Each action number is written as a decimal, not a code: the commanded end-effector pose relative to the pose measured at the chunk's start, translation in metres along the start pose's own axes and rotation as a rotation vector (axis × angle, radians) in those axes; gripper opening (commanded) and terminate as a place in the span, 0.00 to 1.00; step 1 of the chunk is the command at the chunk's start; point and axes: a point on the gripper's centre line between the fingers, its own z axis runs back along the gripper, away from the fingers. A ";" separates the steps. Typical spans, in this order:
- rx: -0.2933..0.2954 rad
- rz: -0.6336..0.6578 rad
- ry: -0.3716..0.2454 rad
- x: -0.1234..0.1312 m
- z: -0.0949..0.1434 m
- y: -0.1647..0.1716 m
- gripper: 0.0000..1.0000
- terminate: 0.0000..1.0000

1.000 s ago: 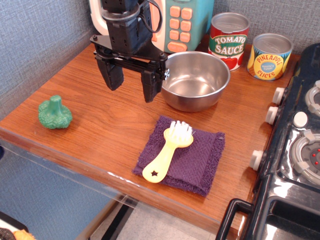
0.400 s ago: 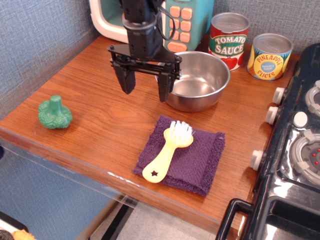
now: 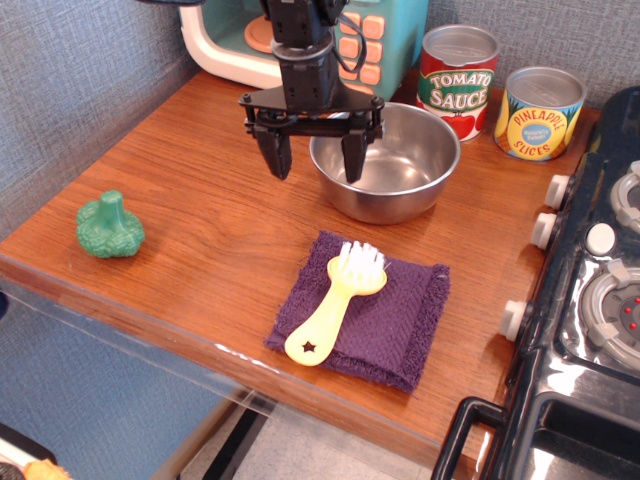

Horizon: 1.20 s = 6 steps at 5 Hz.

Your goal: Move the pot to the front of microwave.

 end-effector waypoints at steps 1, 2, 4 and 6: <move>0.005 0.073 -0.024 0.013 0.000 0.011 1.00 0.00; 0.032 0.077 0.035 0.004 -0.020 0.018 1.00 0.00; 0.035 0.040 0.048 0.003 -0.031 0.013 0.00 0.00; -0.008 0.031 -0.008 0.006 -0.010 0.005 0.00 0.00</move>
